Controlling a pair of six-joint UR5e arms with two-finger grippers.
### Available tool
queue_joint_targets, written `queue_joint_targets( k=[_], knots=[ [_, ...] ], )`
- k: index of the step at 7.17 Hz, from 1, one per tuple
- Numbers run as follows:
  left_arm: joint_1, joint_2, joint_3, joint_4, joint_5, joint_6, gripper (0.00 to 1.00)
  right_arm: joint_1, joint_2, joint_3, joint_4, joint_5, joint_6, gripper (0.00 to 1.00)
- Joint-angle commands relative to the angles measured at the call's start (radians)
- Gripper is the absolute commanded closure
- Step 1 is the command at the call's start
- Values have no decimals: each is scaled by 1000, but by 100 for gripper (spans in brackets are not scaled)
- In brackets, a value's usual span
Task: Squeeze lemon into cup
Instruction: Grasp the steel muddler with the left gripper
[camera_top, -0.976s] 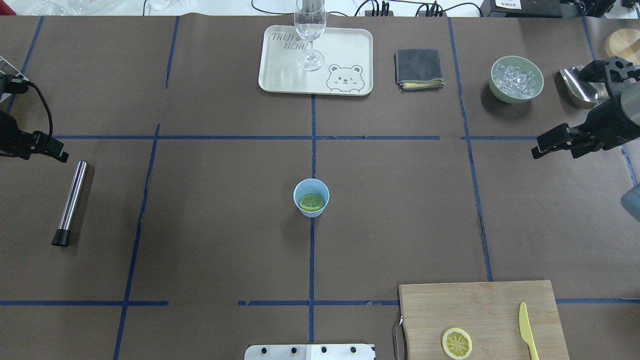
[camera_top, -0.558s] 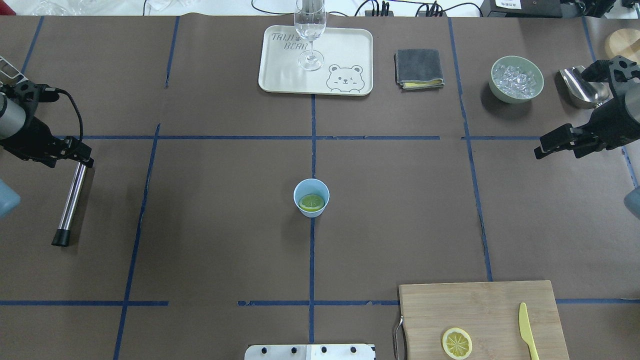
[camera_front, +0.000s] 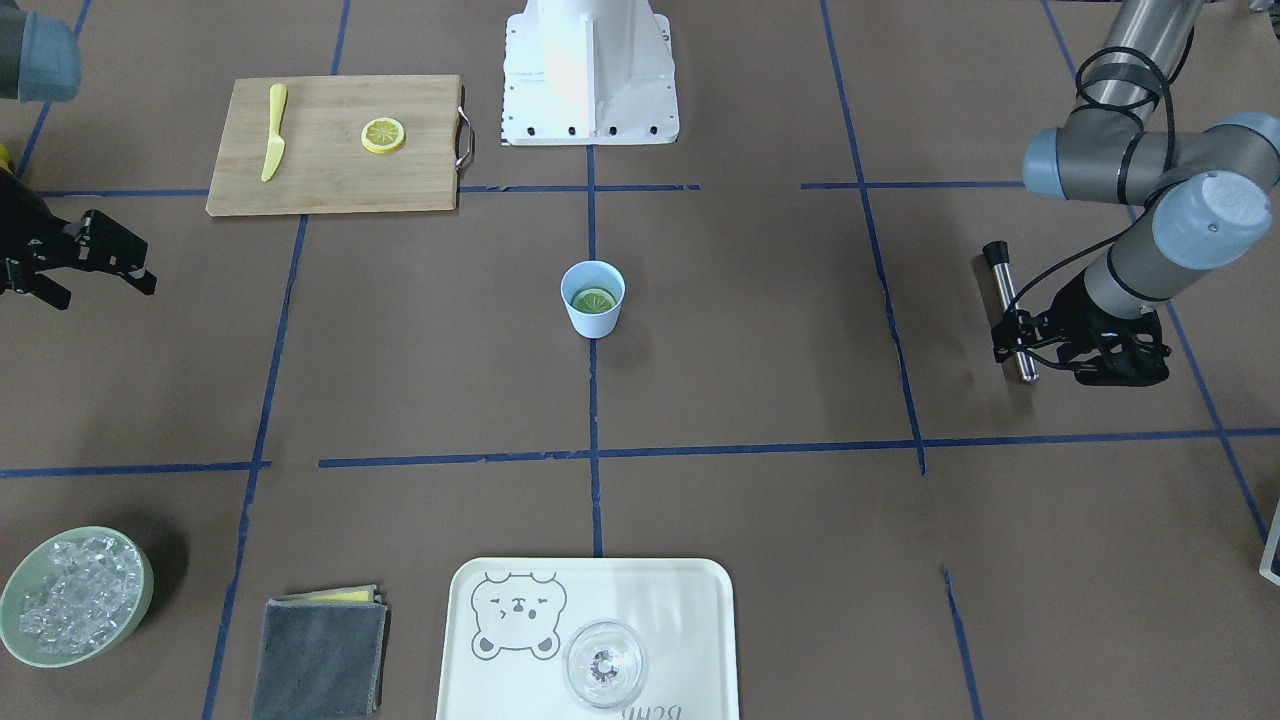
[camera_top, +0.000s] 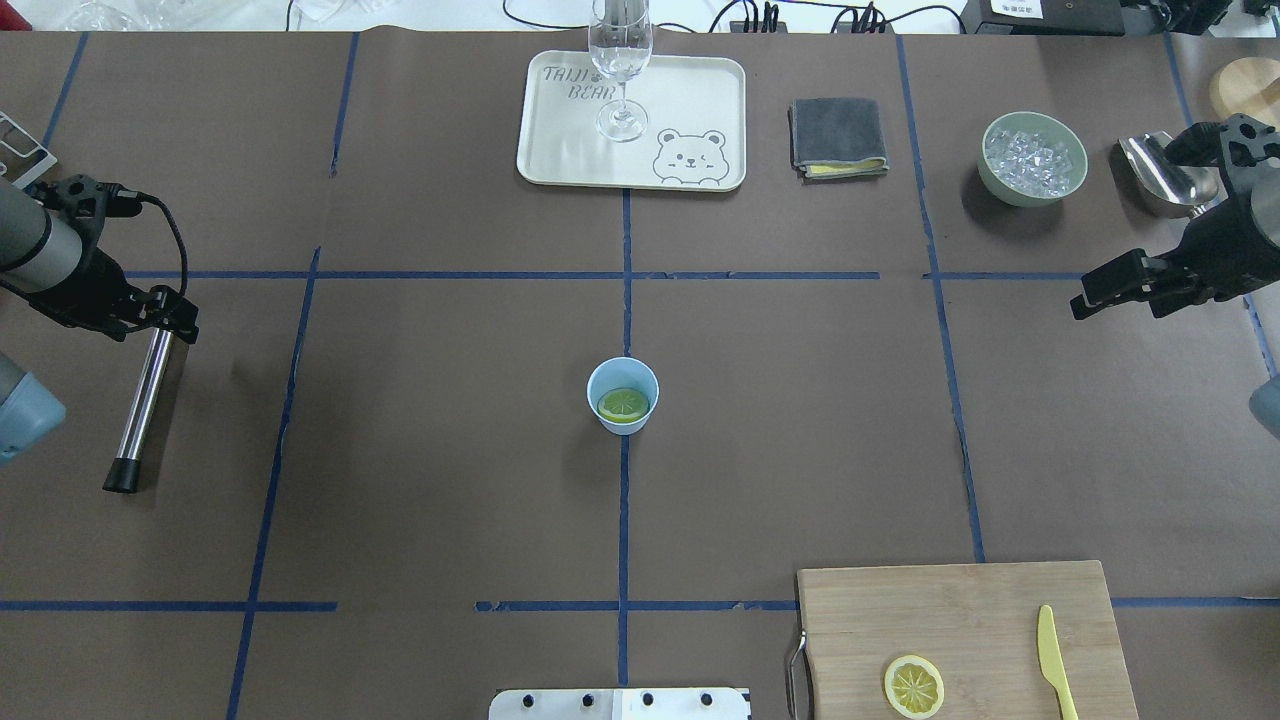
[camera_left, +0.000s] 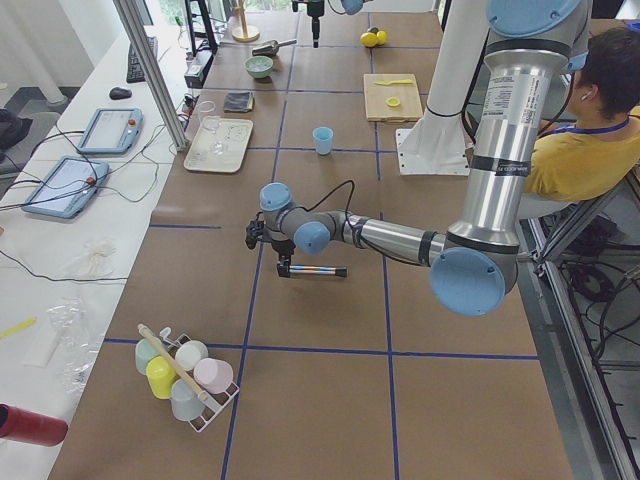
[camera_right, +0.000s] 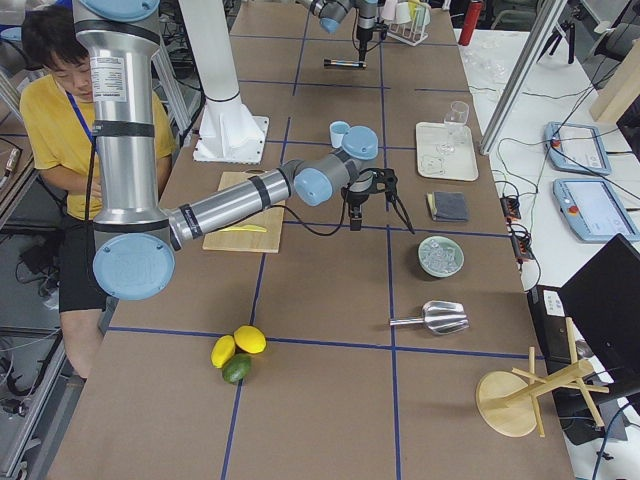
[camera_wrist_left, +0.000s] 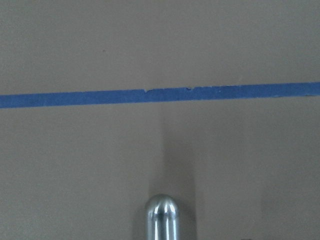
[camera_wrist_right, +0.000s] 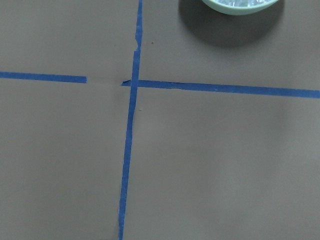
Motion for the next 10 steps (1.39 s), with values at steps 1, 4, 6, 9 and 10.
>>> queue_joint_targets(
  k=[1, 4, 6, 9, 10],
  knots=[
    [1, 2, 19, -2, 1, 43, 18, 0, 1, 3, 0, -1, 3, 0],
    [1, 1, 16, 4, -5, 46, 24, 0, 3, 1, 0, -1, 3, 0],
    [1, -1, 25, 3, -5, 42, 24, 0, 1, 1, 0, -1, 3, 0],
    [1, -7, 38, 1, -7, 43, 24, 0, 1, 7, 0, -2, 3, 0],
    [1, -7, 36, 1, -7, 42, 26, 0, 0, 6, 0, -3, 3, 0]
  ],
)
